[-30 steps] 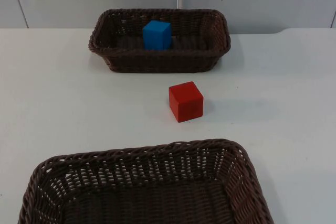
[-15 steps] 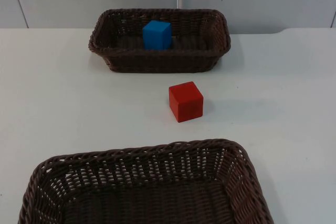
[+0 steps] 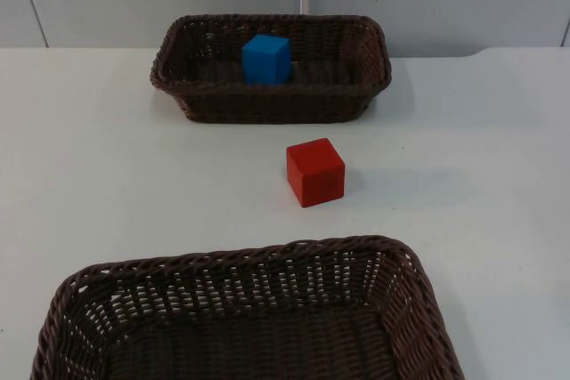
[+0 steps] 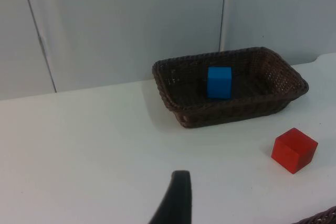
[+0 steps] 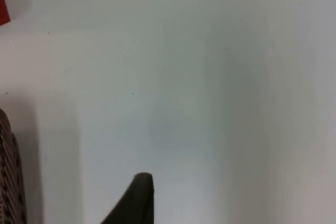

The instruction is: Pick up one cube with the left hand and place it into the upper basket. Pick up one cube with the right hand and place it into the lower basket.

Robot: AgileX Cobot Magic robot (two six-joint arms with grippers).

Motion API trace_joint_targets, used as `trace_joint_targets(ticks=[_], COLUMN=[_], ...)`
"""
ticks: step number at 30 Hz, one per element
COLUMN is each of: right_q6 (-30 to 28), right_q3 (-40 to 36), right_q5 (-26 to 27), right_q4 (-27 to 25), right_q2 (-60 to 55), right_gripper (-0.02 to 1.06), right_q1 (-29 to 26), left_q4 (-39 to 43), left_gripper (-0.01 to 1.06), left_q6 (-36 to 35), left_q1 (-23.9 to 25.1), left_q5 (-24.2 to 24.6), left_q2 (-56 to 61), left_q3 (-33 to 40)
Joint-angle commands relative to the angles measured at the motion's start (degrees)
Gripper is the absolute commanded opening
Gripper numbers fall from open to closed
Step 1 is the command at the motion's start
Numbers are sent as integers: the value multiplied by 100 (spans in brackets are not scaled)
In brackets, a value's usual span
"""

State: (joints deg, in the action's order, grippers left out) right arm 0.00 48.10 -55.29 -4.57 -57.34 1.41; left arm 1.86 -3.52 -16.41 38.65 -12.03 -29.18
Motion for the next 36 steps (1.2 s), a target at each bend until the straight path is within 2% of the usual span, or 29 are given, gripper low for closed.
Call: trace_joint_targets(ticks=[1, 7, 11, 15, 17, 20, 21, 25, 26, 27, 31, 36], right_q6=[-94, -94, -199, -536, -548, -537, -537, -537, -455, -455, -43, 217], right_q3=[173, 413, 592, 863, 943, 1222, 1222, 1593, 1785, 1785, 2402, 2897], right_q5=[46, 46, 46, 70, 81, 145, 145, 548, 638, 638, 685, 699], right_q4=[-33, -70, -385, -921, -909, -886, -886, -841, -699, -699, -220, 77], right_q2=[-290, -905, -1239, -1688, -1811, -2201, -2201, -2761, -3031, -3031, -3816, -4392], right_gripper=[105, 105, 105, 105, 105, 105, 105, 105, 105, 105, 105, 105], right_q1=[-16, -3, -3, 26, 103, 562, 562, 1352, 1688, 1688, 2416, 2904], left_q4=[10, 10, 10, 10, 10, 10, 10, 10, 10, 10, 10, -23], left_gripper=[78, 78, 78, 78, 78, 78, 78, 78, 78, 78, 78, 78], left_q6=[-30, -30, -30, -30, -30, -30, -30, -30, -30, -30, -30, -30], left_q1=[-13, -13, -13, -13, -13, -13, -13, -13, -13, -13, -13, -13], left_q5=[3, 3, 3, 3, 3, 3, 3, 3, 3, 3, 3, 3], left_q2=[20, 20, 20, 20, 20, 20, 20, 20, 20, 20, 20, 20], left_q3=[-40, -40, -40, -40, -40, -40, -40, -40, -40, -40, -40, -40])
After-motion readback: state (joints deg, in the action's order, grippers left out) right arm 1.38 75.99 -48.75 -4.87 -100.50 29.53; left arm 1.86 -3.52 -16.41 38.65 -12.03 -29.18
